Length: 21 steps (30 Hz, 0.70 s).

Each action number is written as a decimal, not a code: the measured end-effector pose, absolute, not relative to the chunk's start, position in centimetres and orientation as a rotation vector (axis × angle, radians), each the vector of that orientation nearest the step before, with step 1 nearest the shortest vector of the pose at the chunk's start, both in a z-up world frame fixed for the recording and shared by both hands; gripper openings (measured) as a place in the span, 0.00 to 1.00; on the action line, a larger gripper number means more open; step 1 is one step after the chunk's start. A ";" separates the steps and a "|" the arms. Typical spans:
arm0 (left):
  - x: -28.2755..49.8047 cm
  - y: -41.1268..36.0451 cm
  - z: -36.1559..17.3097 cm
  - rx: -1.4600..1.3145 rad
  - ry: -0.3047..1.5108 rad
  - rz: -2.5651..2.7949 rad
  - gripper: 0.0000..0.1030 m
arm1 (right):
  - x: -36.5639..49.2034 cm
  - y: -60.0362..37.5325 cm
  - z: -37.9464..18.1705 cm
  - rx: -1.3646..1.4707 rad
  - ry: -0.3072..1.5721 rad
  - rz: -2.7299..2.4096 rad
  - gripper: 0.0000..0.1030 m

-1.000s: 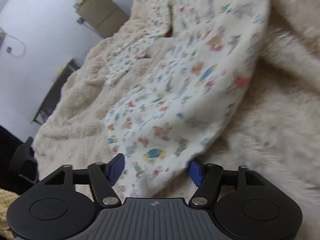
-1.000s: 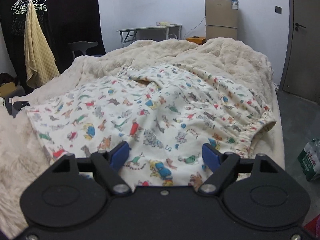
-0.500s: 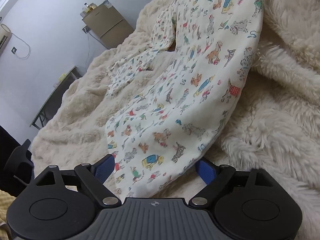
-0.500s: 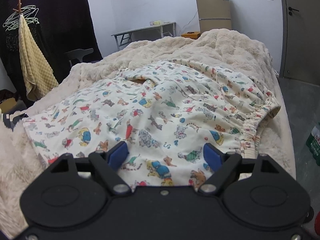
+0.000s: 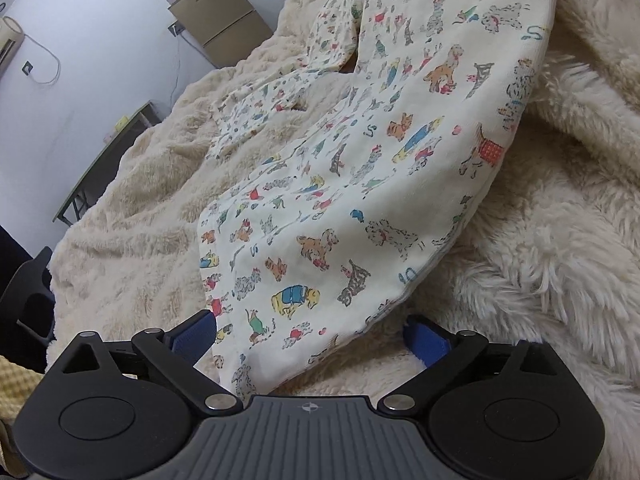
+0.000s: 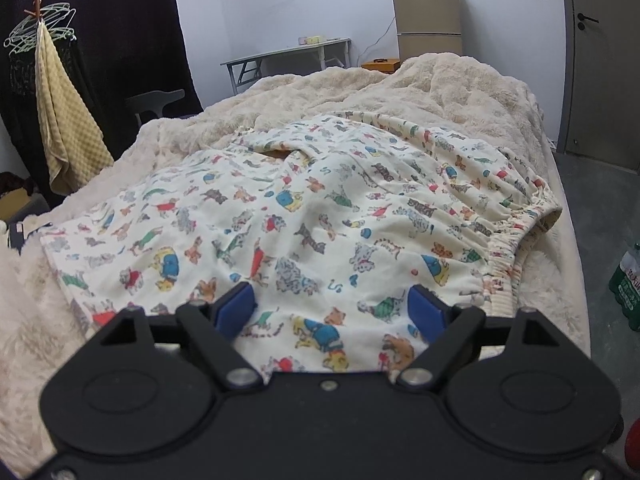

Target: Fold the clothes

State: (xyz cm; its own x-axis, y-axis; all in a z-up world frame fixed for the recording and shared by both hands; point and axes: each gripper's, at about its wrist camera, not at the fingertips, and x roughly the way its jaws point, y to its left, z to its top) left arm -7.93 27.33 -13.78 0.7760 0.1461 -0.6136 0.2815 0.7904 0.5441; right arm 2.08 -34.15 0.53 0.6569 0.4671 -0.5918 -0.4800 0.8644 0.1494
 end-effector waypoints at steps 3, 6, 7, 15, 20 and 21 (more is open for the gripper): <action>-7.7 27.5 -13.8 0.664 0.698 -0.079 0.97 | 2.1 -34.2 0.5 -0.020 0.665 0.537 0.81; -7.7 27.5 -13.8 0.664 0.701 -0.082 0.97 | 2.1 -34.2 0.5 -0.021 0.667 0.537 0.81; -7.7 27.5 -13.8 0.664 0.701 -0.083 0.97 | 2.2 -34.1 0.4 -0.021 0.668 0.536 0.81; -7.7 27.5 -13.9 0.665 0.704 -0.084 0.97 | 2.1 -34.0 0.4 -0.028 0.671 0.535 0.81; -7.7 27.5 -13.9 0.665 0.704 -0.083 0.97 | 2.1 -33.9 0.3 -0.031 0.673 0.534 0.81; -7.7 27.4 -13.9 0.666 0.703 -0.083 0.97 | 2.1 -33.9 0.3 -0.032 0.673 0.534 0.81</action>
